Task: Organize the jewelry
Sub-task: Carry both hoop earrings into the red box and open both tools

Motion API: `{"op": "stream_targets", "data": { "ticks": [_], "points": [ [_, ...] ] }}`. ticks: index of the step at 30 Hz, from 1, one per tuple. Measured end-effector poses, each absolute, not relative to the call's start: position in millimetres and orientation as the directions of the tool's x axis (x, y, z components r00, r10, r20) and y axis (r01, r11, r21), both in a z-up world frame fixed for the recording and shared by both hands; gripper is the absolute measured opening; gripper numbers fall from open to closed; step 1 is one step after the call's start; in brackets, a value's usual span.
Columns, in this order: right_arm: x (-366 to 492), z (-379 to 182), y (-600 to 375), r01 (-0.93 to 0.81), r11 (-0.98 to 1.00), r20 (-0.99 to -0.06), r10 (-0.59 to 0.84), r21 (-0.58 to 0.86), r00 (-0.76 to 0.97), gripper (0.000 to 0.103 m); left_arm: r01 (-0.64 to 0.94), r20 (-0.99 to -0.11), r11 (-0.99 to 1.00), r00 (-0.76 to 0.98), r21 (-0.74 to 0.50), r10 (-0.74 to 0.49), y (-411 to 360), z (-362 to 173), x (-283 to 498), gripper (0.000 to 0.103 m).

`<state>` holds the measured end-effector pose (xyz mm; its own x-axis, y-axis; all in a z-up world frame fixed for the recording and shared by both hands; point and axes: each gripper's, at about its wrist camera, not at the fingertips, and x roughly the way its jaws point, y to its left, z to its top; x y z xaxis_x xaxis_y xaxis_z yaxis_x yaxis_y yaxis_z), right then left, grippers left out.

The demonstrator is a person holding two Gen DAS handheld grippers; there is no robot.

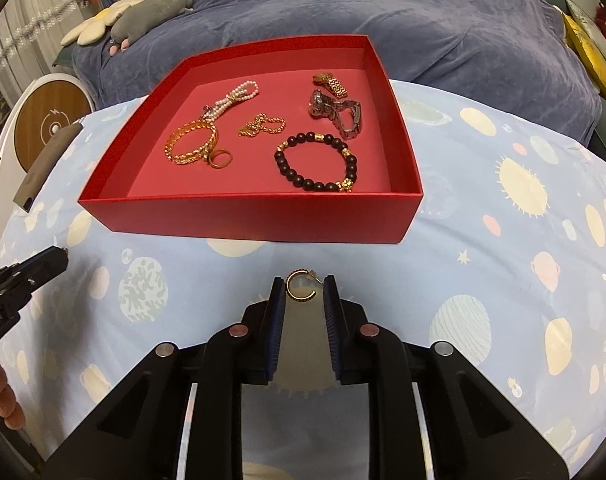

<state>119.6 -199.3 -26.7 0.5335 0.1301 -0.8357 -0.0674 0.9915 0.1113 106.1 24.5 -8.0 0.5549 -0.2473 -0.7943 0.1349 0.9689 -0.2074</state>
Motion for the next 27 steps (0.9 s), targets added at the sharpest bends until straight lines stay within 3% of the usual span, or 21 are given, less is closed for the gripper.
{"op": "stream_targets", "data": {
  "ticks": [18, 27],
  "points": [
    [127.0, 31.6, -187.7, -0.128, 0.980, -0.774, 0.201, 0.155, 0.600, 0.019, 0.174, -0.734, 0.946, 0.597, -0.275, -0.323, -20.1, 29.4, 136.9, 0.014],
    [185.1, 34.4, -192.5, -0.135, 0.978, -0.768, 0.210, 0.162, 0.605, 0.019, 0.204, -0.739, 0.965, 0.623, -0.163, -0.256, -33.7, 36.4, 189.2, 0.014]
  ]
}}
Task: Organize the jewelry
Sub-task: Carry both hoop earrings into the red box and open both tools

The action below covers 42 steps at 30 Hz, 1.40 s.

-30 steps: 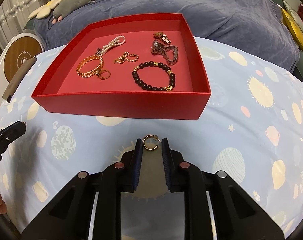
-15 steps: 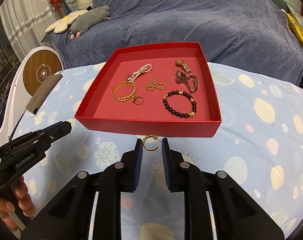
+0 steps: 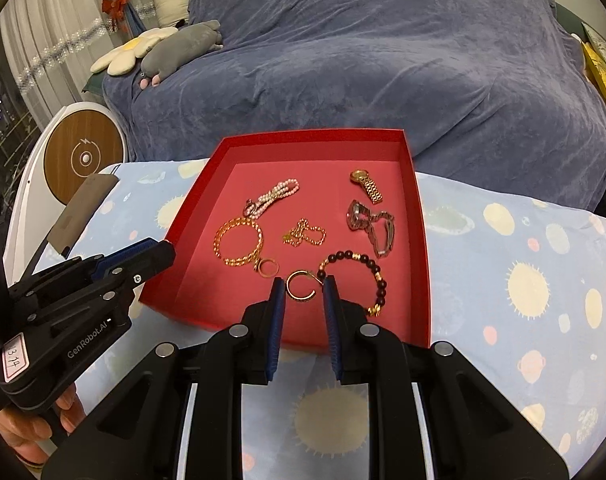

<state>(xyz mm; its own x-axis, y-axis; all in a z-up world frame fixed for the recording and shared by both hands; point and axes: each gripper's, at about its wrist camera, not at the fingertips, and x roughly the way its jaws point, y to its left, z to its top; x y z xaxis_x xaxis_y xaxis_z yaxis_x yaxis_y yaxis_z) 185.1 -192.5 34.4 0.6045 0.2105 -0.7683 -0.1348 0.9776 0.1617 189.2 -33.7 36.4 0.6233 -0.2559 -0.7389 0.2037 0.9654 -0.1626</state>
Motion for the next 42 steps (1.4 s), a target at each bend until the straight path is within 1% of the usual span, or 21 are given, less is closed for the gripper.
{"op": "stream_targets", "data": {
  "ticks": [3, 7, 15, 19, 25, 34, 39, 42],
  "points": [
    [209.6, 32.0, -192.7, -0.131, 0.980, -0.763, 0.199, 0.150, 0.615, 0.019, 0.207, -0.728, 0.971, 0.646, -0.122, -0.229, -37.3, 37.5, 212.2, 0.014],
    [241.8, 25.2, -192.0, -0.120, 0.981, -0.759, 0.194, 0.152, 0.621, 0.019, 0.196, -0.726, 0.976, 0.656, -0.099, -0.205, -37.2, 33.0, 244.7, 0.014],
    [284.7, 4.1, -184.1, -0.114, 0.984, -0.775, 0.181, 0.141, 0.606, 0.019, 0.165, -0.743, 0.983, 0.647, -0.080, -0.169, -40.8, 14.5, 293.5, 0.014],
    [296.7, -0.8, -185.1, -0.104, 0.983, -0.781, 0.186, 0.154, 0.597, 0.019, 0.157, -0.752, 0.983, 0.635, -0.100, -0.178, -39.7, 7.2, 307.8, 0.014],
    [308.1, -5.9, -185.4, -0.096, 0.985, -0.795, 0.174, 0.145, 0.582, 0.019, 0.167, -0.774, 0.979, 0.603, -0.113, -0.192, -41.8, -3.0, 321.0, 0.015],
    [311.9, -11.4, -184.2, -0.099, 0.985, -0.802, 0.171, 0.140, 0.573, 0.019, 0.171, -0.776, 0.979, 0.599, -0.114, -0.195, -39.7, -5.9, 325.2, 0.015],
    [314.7, -14.7, -183.4, -0.099, 0.985, -0.807, 0.171, 0.140, 0.565, 0.019, 0.168, -0.794, 0.976, 0.569, -0.142, -0.213, -39.1, -12.1, 330.5, 0.015],
    [315.1, -15.9, -183.1, -0.102, 0.985, -0.808, 0.174, 0.141, 0.563, 0.019, 0.173, -0.797, 0.976, 0.566, -0.135, -0.211, -41.2, -13.1, 330.1, 0.015]
  ]
}}
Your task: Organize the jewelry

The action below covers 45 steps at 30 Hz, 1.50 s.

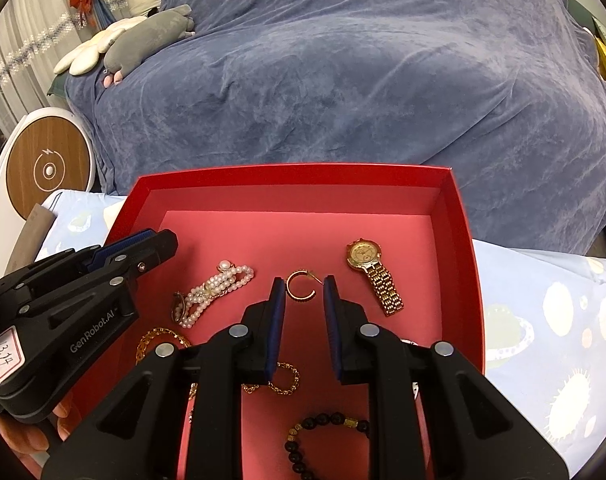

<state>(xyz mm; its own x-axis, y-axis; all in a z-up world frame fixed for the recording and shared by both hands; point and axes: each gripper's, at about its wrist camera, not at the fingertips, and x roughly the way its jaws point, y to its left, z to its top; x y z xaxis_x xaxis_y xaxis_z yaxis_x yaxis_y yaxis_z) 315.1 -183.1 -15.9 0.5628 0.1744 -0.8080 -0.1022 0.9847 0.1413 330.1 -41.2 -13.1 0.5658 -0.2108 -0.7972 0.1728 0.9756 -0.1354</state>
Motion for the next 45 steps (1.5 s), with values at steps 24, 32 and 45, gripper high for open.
{"op": "stream_targets", "data": {
  "ticks": [24, 32, 45],
  "points": [
    [141.5, 68.2, -193.1, -0.080, 0.994, -0.737, 0.104, 0.068, 0.668, 0.073, 0.070, -0.758, 0.985, 0.631, -0.160, -0.168, -14.9, 48.1, 178.2, 0.060],
    [67.9, 64.2, -198.6, 0.003, 0.994, -0.704, 0.077, 0.112, 0.706, 0.089, 0.059, -0.763, 0.990, 0.633, -0.125, -0.134, -16.7, 40.3, 112.3, 0.072],
    [47.1, 54.5, -192.0, 0.027, 0.999, -0.677, 0.006, 0.039, 0.736, 0.095, 0.031, -0.748, 0.999, 0.663, -0.011, -0.029, -26.8, 30.1, 78.0, 0.086]
  ]
}}
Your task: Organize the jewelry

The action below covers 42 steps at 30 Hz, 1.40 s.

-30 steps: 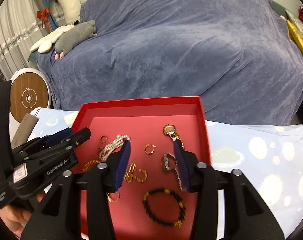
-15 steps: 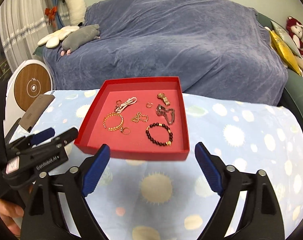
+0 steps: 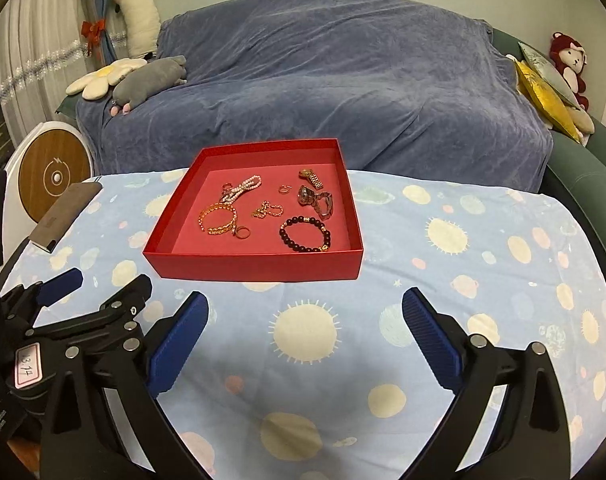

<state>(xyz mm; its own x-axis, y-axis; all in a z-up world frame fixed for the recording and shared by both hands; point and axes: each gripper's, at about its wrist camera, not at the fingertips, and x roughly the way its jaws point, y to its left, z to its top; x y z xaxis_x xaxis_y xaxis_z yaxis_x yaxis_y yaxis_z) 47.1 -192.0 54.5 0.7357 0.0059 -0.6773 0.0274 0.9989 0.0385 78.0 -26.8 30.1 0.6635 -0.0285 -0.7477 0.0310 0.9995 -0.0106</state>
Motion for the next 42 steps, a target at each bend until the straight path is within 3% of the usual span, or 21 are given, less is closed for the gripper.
{"op": "stream_targets", "data": {
  "ticks": [42],
  "points": [
    [46.6, 47.6, -197.4, 0.096, 0.995, -0.653, -0.056, 0.025, 0.755, 0.097, -0.015, -0.742, 1.000, 0.670, 0.013, 0.020, -35.1, 33.1, 78.7, 0.086]
  ]
}}
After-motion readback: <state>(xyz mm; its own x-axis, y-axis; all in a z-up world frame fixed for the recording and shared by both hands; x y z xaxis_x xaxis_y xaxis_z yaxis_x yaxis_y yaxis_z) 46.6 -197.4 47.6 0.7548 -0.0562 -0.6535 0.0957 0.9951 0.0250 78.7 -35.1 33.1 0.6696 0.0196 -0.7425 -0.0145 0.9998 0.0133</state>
